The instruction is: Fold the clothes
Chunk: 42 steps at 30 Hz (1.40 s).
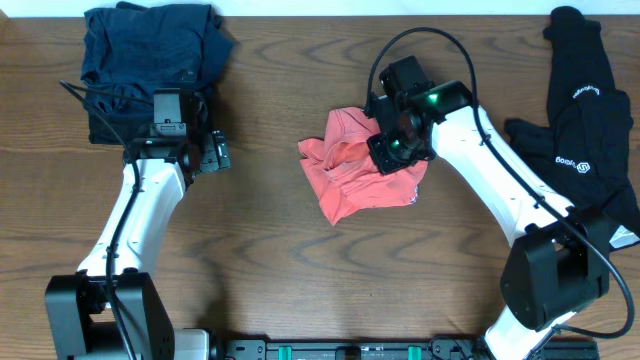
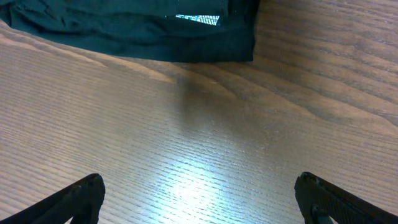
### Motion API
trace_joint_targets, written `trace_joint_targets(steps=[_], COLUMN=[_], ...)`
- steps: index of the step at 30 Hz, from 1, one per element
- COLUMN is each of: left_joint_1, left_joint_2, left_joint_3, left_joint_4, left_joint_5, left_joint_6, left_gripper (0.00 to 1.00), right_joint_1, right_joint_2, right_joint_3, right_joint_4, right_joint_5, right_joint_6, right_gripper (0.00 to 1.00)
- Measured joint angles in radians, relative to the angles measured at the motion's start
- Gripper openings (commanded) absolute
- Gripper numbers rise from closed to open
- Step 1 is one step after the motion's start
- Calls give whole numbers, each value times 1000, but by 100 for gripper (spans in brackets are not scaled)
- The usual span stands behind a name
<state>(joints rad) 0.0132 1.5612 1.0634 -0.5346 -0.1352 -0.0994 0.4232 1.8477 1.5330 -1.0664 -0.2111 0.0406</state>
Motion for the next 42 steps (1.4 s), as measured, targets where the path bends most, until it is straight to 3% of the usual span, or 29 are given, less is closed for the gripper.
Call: trace_joint_targets(steps=[7,17,22,27,33,37,42], left_joint_1=[0,0,0,0,0,0,0], left_joint_2=[0,0,0,0,0,0,0], left_joint_3=[0,0,0,0,0,0,0], left_joint_4=[0,0,0,0,0,1,1], left_joint_5=[0,0,0,0,0,0,0], left_joint_6=[0,0,0,0,0,0,0], left_gripper=[99,99,99,99,99,99,99], right_joint_1=[27,276,309,296,187,97,64], right_joint_2=[-1,-2,-2,-8,-70,-88,-27], right_joint_3=[0,0,0,0,-1,0,-1], right_joint_4=[-92,-142,-153,-145,-68,7,43], right_joint_5=[-89,-114,-113,-111,-85,-26,55], right_joint_6=[-3,15,28,33,65,66,31], right_gripper=[1,3,29,33,57,55,45])
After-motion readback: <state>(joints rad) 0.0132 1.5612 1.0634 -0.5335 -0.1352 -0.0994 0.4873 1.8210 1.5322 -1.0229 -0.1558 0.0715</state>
